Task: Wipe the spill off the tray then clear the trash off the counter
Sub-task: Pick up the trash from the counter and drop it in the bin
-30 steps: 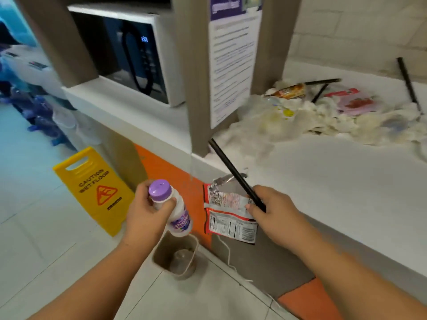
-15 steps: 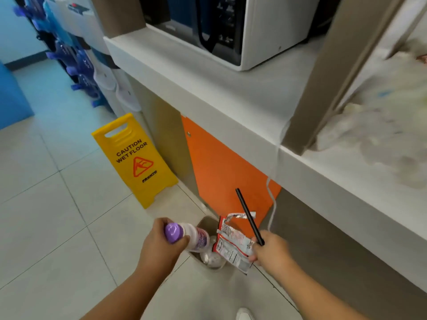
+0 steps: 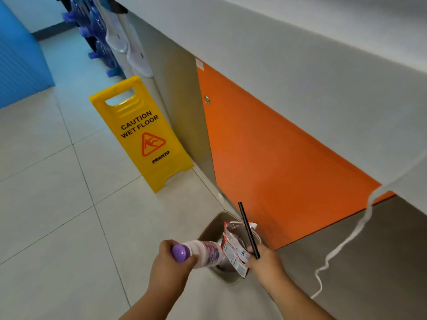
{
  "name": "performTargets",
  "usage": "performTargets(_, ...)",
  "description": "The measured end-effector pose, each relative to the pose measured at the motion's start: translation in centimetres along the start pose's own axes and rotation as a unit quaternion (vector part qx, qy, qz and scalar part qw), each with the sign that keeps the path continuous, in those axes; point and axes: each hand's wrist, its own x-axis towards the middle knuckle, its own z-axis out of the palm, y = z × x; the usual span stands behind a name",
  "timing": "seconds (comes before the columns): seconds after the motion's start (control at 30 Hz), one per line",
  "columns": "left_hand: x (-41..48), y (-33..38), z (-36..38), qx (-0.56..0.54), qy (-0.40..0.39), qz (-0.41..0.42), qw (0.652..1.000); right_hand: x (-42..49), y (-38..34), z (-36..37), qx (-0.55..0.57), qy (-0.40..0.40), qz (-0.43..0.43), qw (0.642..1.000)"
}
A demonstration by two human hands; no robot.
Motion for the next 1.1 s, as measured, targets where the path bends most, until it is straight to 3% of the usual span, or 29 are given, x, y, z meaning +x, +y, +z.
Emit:
performTargets(0.13,1.3,-0.7,1.1,0.015,-0.001,-0.008,1.0,1.0,-0.2,0.7,-0.025,-0.025,-0.006,0.999)
performTargets(0.33,2.1,-1.8,2.5,0.036,-0.025,-0.033,0.998,1.5,1.7,1.4,-0.084,-0.093,0.053,0.991)
performTargets(0.5,2.3,-1.9,3.5,0.044,-0.042,-0.035,0.998,1.6,1.9,1.6,-0.035,-0.128,0.057,0.989)
performTargets(0.73,1.7,-1.0,4.8,0.075,-0.089,-0.066,0.991,0.5,1.7,0.6,-0.016,-0.096,0.031,0.995)
performTargets(1.1,-2.6,4.4,0.4,0.099,-0.129,0.033,0.986,-7.0,-3.0,-4.9,0.106,-0.044,-0.044,0.992)
